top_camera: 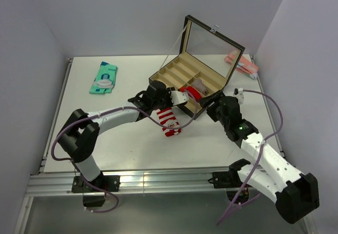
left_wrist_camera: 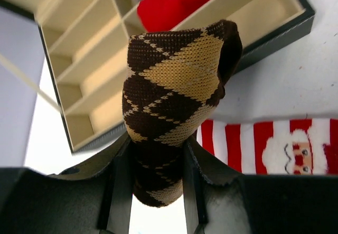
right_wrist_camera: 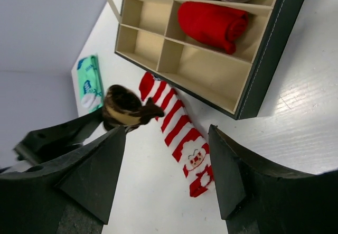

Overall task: Roll the socks
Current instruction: Place the sock in the storage box.

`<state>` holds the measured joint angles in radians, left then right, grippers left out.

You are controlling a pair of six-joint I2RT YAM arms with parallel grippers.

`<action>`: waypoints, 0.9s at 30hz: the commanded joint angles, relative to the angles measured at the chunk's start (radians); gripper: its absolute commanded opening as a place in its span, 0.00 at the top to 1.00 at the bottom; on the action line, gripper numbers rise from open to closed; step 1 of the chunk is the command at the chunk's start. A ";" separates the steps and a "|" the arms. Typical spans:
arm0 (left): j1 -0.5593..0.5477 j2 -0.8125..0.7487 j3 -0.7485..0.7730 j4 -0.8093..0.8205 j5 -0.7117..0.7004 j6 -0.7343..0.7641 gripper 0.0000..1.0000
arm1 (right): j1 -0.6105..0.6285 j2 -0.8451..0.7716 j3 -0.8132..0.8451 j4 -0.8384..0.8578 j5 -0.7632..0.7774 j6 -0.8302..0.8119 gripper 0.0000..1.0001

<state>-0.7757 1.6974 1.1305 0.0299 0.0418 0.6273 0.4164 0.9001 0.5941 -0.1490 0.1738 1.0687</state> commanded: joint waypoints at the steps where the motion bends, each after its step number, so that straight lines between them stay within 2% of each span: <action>1: -0.017 0.028 0.060 0.111 0.047 0.113 1.00 | -0.016 -0.084 -0.008 -0.076 0.047 -0.004 0.29; 7: -0.019 0.090 0.081 0.197 0.153 0.255 1.00 | -0.019 -0.202 -0.028 -0.165 0.101 0.039 0.29; 11: -0.019 0.149 0.138 0.189 0.228 0.314 1.00 | -0.019 -0.274 -0.028 -0.247 0.145 0.050 0.28; 16: -0.019 0.186 0.109 0.252 0.311 0.431 1.00 | -0.019 -0.377 -0.040 -0.314 0.193 0.054 0.28; 27: -0.007 0.309 0.092 0.364 0.356 0.572 1.00 | -0.019 -0.403 -0.030 -0.337 0.201 -0.003 0.29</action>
<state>-0.7902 1.9766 1.2194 0.3122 0.3470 1.1309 0.4049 0.4934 0.5591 -0.4816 0.3332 1.0904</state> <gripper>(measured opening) 0.395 0.712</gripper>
